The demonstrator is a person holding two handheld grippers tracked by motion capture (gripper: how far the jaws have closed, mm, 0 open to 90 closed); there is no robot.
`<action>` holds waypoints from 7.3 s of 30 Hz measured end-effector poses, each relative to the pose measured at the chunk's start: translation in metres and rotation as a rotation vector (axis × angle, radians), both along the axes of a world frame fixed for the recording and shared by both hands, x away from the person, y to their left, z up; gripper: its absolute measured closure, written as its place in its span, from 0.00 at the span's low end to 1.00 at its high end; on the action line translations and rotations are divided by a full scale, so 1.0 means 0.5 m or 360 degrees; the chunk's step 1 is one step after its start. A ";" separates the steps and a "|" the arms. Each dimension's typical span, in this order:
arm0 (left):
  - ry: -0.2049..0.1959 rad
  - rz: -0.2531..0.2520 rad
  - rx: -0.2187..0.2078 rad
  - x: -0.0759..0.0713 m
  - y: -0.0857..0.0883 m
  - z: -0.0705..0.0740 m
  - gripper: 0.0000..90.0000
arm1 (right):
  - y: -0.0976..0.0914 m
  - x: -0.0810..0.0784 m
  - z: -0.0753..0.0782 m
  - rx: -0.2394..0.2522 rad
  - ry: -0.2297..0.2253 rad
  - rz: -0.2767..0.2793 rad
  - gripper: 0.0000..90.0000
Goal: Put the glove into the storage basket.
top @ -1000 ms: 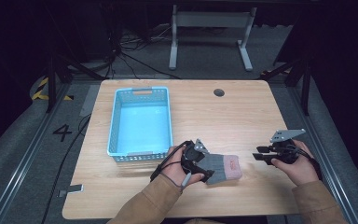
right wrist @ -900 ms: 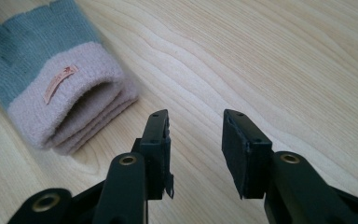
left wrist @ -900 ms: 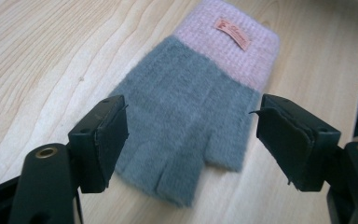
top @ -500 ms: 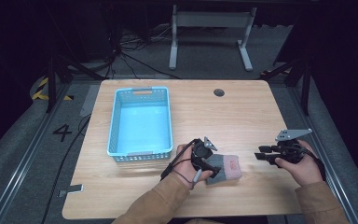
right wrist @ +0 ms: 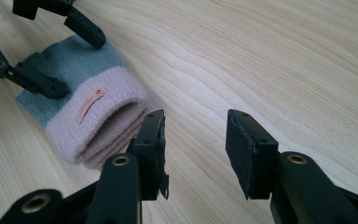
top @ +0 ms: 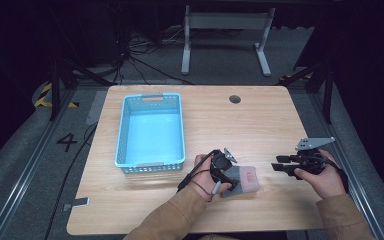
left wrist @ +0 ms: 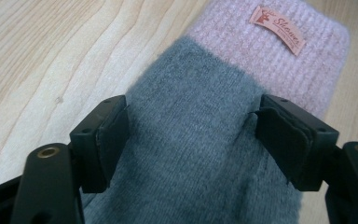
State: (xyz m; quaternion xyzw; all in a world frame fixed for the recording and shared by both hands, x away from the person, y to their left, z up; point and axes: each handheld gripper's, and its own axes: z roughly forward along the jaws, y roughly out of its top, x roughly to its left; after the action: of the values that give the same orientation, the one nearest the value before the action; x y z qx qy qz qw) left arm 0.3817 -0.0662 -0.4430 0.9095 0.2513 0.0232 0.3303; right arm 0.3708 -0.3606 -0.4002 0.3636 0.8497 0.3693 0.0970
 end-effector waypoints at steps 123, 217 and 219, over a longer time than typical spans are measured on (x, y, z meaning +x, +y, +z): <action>-0.0198 0.0470 -0.0058 0.172 0.433 0.268 0.78 | 0.007 0.011 -0.055 -0.0030 0.0120 -0.0078 0.64; -0.0255 0.0342 -0.0146 0.085 0.394 0.201 0.44 | 0.058 0.050 -0.053 -0.0101 0.0080 0.0110 0.57; -0.0261 0.0301 -0.0158 0.060 0.385 0.204 0.43 | 0.060 0.052 -0.056 -0.0104 0.0085 0.0112 0.57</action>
State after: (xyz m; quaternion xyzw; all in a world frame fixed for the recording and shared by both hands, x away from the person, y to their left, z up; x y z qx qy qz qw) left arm 0.4120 0.1264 -0.3411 0.8594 0.3088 0.1161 0.3906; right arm 0.3966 -0.3309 -0.4279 0.3399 0.8758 0.3348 0.0731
